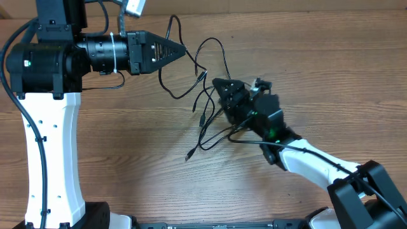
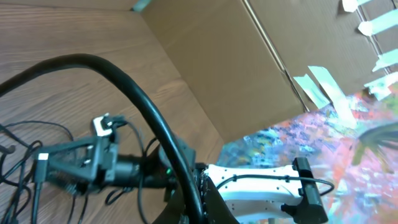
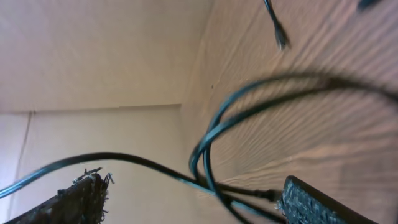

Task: Untangle cables

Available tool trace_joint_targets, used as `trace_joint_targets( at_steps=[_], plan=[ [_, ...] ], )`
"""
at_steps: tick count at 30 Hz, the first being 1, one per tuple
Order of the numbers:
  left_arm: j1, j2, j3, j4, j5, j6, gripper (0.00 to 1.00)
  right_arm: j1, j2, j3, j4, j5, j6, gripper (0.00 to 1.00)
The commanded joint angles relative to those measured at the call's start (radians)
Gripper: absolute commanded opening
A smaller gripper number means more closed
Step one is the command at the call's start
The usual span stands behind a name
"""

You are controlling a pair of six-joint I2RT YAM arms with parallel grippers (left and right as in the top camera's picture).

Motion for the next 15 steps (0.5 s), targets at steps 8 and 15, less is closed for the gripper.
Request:
trace_joint_targets(
  at_steps=[8, 15],
  plan=[
    [-0.060, -0.003, 0.013, -0.002, 0.045, 0.038, 0.04, 0.013, 0.014, 0.027, -0.004, 0.321, 0.142, 0.60],
    [-0.064, -0.003, 0.013, -0.019, 0.053, 0.042, 0.04, -0.014, 0.015, 0.027, 0.028, 0.306, 0.149, 0.48]
  ],
)
